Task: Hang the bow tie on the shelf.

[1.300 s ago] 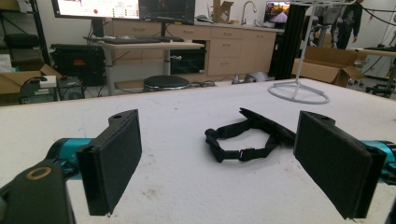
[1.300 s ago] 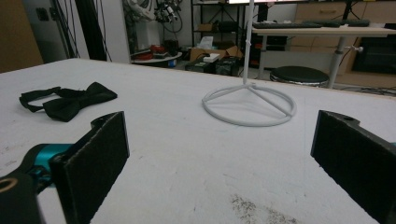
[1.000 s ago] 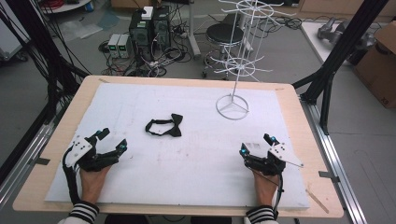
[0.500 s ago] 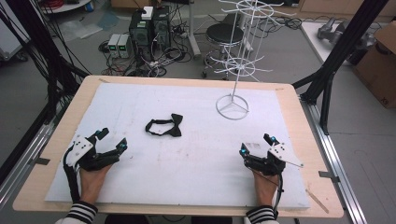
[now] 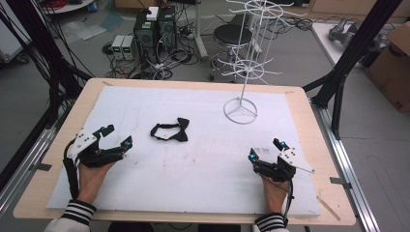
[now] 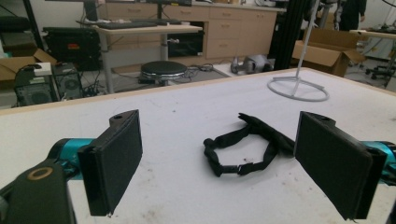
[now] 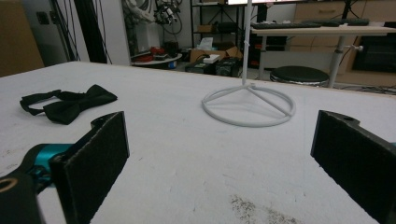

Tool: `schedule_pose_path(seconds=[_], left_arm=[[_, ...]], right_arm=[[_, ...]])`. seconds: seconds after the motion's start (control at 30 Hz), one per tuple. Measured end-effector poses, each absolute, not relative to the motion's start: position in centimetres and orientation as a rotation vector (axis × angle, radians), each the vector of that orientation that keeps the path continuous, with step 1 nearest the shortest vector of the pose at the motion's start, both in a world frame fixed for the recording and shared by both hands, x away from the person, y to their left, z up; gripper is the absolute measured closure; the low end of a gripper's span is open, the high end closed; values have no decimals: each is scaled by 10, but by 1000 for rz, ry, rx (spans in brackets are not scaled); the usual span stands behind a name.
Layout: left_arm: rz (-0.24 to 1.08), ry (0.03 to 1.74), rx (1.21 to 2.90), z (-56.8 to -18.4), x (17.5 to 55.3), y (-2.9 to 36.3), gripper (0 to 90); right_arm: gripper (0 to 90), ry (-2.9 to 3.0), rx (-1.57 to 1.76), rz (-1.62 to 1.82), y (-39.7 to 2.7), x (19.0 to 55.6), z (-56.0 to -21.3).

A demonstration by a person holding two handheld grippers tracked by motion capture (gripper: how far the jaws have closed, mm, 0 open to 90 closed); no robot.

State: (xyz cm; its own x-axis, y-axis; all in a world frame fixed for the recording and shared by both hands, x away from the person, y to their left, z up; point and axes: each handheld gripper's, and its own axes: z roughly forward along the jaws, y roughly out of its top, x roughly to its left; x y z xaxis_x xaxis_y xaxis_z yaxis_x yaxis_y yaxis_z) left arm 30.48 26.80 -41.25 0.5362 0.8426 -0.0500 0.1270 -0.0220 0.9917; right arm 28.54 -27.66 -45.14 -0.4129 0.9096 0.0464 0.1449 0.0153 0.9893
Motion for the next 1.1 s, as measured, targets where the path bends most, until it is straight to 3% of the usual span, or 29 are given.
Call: schedule_pose_path(seconds=[0.47,1.1], left_arm=[[679,844,1707,-364,331,234,163],[606,803,1908,-343,363,189,178]], right_arm=[[32,1626,1097,1465,-277,285,-451],[32,1628,1095,1467,-278,285,-452]])
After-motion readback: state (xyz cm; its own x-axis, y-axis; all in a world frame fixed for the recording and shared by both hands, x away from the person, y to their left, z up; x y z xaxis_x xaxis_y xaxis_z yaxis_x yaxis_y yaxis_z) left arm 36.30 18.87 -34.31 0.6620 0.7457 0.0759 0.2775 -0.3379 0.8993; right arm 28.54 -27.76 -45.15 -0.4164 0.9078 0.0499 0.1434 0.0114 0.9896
